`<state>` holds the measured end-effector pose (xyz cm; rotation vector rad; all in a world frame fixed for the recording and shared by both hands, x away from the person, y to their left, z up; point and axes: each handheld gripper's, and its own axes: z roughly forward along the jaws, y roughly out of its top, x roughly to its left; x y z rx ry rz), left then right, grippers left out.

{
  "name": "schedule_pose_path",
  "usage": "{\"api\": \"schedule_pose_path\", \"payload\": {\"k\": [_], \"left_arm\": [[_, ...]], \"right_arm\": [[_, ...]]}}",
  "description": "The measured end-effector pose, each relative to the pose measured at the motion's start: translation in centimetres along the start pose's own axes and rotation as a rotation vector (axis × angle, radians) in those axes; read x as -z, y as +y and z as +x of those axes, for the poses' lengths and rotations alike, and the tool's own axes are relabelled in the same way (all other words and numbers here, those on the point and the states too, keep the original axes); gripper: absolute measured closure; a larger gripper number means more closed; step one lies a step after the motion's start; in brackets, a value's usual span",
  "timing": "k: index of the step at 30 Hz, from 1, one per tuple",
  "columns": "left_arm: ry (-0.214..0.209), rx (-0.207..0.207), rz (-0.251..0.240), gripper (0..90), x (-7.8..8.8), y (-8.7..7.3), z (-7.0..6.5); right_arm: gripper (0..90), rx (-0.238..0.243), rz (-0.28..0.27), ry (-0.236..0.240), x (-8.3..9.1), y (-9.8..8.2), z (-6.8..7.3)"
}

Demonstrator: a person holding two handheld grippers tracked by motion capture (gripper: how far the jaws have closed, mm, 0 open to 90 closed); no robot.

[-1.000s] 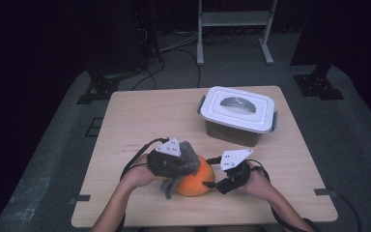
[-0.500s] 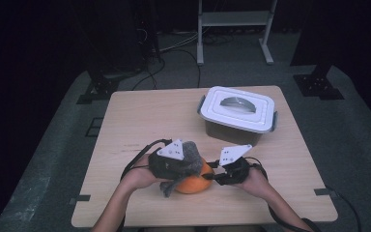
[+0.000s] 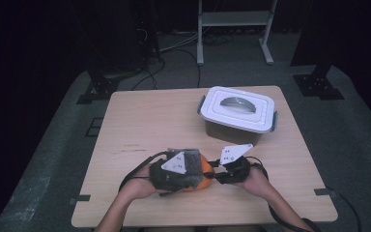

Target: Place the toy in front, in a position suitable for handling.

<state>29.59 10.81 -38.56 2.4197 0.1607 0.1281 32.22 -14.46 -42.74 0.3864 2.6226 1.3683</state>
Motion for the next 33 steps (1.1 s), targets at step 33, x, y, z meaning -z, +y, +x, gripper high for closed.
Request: {"api": "schedule_pose_path", "payload": {"k": [33], "left_arm": [[-0.027,0.091,-0.164,76.3,0.5,1.4,3.4]], "right_arm": [[61.3,0.070,0.014,-0.013,0.1,-0.3,0.6]]}}
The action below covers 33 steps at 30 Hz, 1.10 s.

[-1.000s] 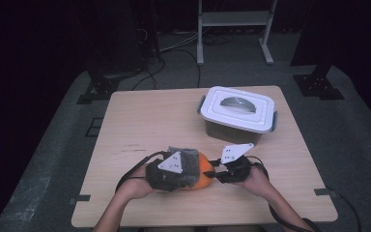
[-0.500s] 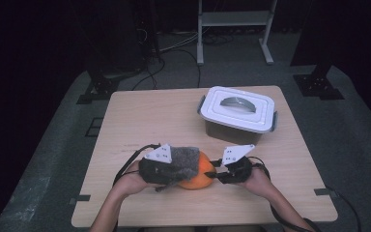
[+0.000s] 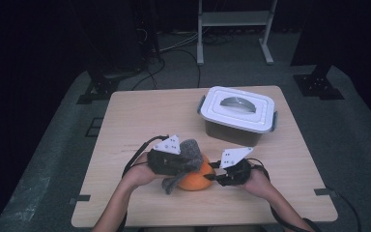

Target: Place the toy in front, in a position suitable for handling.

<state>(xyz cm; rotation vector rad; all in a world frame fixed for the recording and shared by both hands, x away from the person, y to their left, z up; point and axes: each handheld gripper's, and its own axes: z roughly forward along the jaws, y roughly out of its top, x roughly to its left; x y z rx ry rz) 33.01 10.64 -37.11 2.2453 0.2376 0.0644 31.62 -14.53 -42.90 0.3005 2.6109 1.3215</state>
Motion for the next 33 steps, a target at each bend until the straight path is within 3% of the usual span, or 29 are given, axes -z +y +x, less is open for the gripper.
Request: {"api": "schedule_pose_path", "payload": {"k": [5,14,19,22,24,26,28,30,33], "left_arm": [[0.010,0.018,-0.008,76.3,0.3,-0.5,0.5],[0.095,0.052,0.008,76.3,2.1,-1.5,1.5],[0.025,0.071,0.020,76.1,0.6,-2.4,1.1],[-0.041,0.095,0.000,75.8,-0.2,-3.2,0.6],[-0.053,0.099,0.001,75.6,-0.4,-3.4,0.1],[-0.051,0.091,0.012,75.4,-0.3,-3.5,-0.3],[-0.059,0.087,0.022,75.4,-0.3,-3.7,-0.7],[-0.067,0.083,0.018,75.3,-0.5,-3.9,-1.1],[-0.082,0.076,0.023,75.3,-0.7,-4.0,-1.6]], "right_arm": [[61.4,0.005,0.009,0.003,0.1,-0.3,-0.1],[61.4,0.024,0.024,-0.001,0.3,-0.4,-0.2],[61.3,0.030,0.028,-0.006,0.6,-0.4,-0.5],[61.1,0.029,0.032,-0.012,1.0,-0.5,-0.9],[59.7,0.023,0.034,-0.003,1.1,-0.9,-1.0],[49.8,0.019,0.044,0.027,1.2,-1.0,-0.8],[38.4,-0.010,0.060,0.054,1.5,-0.9,-0.8],[33.0,-0.073,0.035,0.108,2.0,-1.1,-1.0],[28.6,-0.147,0.018,0.146,1.9,-1.3,-1.3]]}}
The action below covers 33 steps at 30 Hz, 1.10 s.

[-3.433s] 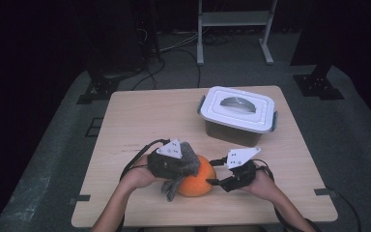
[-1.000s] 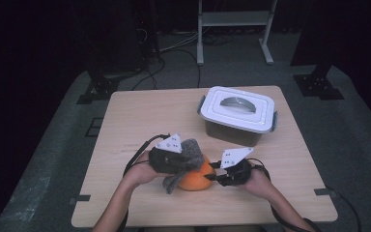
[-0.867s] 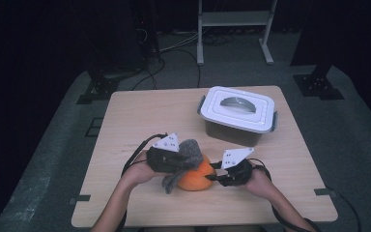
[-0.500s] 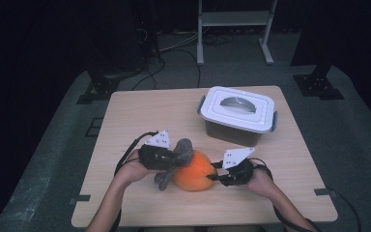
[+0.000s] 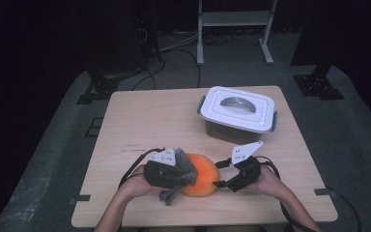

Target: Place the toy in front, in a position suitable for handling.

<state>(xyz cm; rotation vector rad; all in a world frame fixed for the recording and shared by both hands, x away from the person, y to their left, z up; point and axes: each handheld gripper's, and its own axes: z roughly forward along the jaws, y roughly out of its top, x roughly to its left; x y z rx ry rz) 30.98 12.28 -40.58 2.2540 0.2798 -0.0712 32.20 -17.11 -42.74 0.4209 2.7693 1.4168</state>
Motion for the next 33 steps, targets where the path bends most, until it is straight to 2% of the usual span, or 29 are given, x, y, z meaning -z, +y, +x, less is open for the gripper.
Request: {"api": "schedule_pose_path", "payload": {"k": [3,5,8,10,15,17,18,19,20,21,23,25,26,27,28,30,31,33], "left_arm": [[-0.004,0.005,0.000,74.9,0.0,-0.1,-0.1],[-0.002,0.006,-0.005,74.7,0.2,0.2,-0.1],[0.005,-0.012,-0.026,74.7,0.6,1.2,-0.2],[0.011,-0.033,-0.024,74.7,0.6,2.2,-0.3],[0.016,-0.068,-0.042,73.7,0.5,4.5,-0.3],[0.028,-0.065,-0.036,73.8,0.4,4.7,-0.2],[0.036,-0.068,-0.025,73.9,0.2,4.6,0.0],[0.039,-0.055,-0.006,74.0,-0.3,4.2,0.1],[0.041,-0.050,0.004,74.7,-0.5,4.0,0.2],[0.042,-0.043,0.015,75.0,-0.8,3.6,0.2],[0.026,-0.028,0.002,75.3,-1.0,2.8,0.2],[0.018,-0.023,-0.008,75.4,-1.0,2.3,0.0],[0.021,-0.022,-0.010,75.4,-1.0,2.2,-0.2],[0.023,-0.026,-0.007,75.4,-0.9,2.1,-0.3],[0.021,-0.028,-0.003,75.4,-0.8,2.0,-0.5],[0.008,-0.027,0.000,75.3,-0.8,1.8,-0.8],[0.000,-0.028,0.002,75.3,-0.7,1.7,-1.0],[-0.009,-0.029,-0.006,75.0,-0.4,1.8,-1.1]], "right_arm": [[25.2,-0.032,0.027,-0.002,-1.2,-0.4,-0.2],[33.6,-0.049,0.015,-0.002,-1.5,-0.5,-0.2],[48.3,0.021,0.011,-0.048,-1.2,-0.2,0.3],[52.8,0.069,0.009,-0.067,-1.0,0.0,0.5],[55.4,0.243,0.028,-0.116,-0.5,1.0,1.6],[55.4,0.279,0.029,-0.138,0.0,1.3,1.7],[54.9,0.281,0.020,-0.150,0.3,1.3,1.6],[52.7,0.269,0.014,-0.157,0.5,1.3,1.5],[46.9,0.238,0.008,-0.161,0.6,1.1,1.1],[43.5,0.206,0.005,-0.148,0.6,1.0,0.9],[35.9,0.123,-0.009,-0.100,0.5,0.5,0.3],[28.1,0.054,-0.019,-0.077,0.4,0.3,0.2],[25.6,0.006,-0.037,-0.059,0.3,0.2,0.0],[24.7,-0.018,-0.039,-0.056,0.1,0.2,0.0],[21.7,-0.036,-0.035,-0.060,-0.1,0.2,-0.1],[20.4,-0.069,-0.029,-0.037,-0.7,0.1,-0.2],[21.5,-0.073,-0.026,-0.030,-1.1,0.1,-0.2],[30.6,-0.061,-0.009,-0.026,-1.5,0.1,-0.1]]}}
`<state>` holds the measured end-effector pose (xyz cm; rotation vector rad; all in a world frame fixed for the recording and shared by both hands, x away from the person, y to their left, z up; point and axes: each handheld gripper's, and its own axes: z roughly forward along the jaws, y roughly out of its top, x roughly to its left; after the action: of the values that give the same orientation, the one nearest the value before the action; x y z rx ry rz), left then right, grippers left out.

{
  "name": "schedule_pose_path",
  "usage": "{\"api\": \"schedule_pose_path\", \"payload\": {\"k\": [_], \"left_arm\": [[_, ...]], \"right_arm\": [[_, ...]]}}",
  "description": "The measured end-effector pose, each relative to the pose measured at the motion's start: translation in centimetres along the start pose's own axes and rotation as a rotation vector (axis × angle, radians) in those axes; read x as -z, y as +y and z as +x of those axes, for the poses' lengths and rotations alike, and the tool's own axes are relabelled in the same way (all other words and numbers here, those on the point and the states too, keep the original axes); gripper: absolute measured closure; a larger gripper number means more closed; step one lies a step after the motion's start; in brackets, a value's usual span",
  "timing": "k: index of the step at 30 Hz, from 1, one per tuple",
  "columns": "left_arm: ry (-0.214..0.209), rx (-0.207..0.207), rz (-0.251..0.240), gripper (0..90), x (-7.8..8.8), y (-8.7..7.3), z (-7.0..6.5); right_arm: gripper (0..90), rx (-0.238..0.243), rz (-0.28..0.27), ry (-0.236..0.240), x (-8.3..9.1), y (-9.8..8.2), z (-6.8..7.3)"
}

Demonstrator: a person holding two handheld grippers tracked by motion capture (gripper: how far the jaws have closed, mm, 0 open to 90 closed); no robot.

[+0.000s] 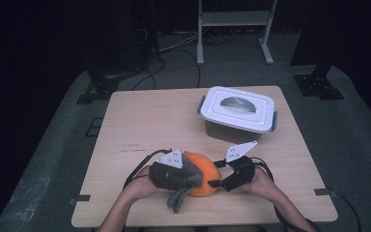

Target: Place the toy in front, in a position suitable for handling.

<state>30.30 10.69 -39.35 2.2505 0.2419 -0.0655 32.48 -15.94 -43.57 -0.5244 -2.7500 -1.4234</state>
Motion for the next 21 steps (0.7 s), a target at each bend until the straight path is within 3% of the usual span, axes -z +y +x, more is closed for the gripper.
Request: {"api": "schedule_pose_path", "payload": {"k": [3,8,10,13,16,19,21], "left_arm": [[0.004,-0.020,-0.015,74.9,0.8,0.9,-0.2],[0.023,-0.065,-0.012,73.6,1.1,2.8,-0.4],[0.030,-0.077,0.017,73.7,0.7,2.9,-0.4],[0.028,-0.079,0.042,74.4,0.3,2.4,-0.4],[0.048,-0.071,0.052,75.2,0.8,1.7,-0.3],[0.077,-0.037,0.051,75.4,1.9,0.4,0.2],[0.093,-0.001,0.026,75.6,3.0,-0.6,0.9]], "right_arm": [[45.4,0.104,0.007,-0.038,0.2,0.5,0.7],[50.2,0.343,0.044,-0.102,0.7,1.7,2.2],[51.5,0.392,0.058,-0.114,0.8,1.9,2.6],[53.3,0.402,0.066,-0.118,0.9,1.6,2.5],[53.7,0.376,0.059,-0.108,1.0,1.1,2.0],[53.6,0.362,0.054,-0.108,1.3,0.9,1.7],[53.5,0.352,0.046,-0.102,1.4,0.8,1.4]]}}
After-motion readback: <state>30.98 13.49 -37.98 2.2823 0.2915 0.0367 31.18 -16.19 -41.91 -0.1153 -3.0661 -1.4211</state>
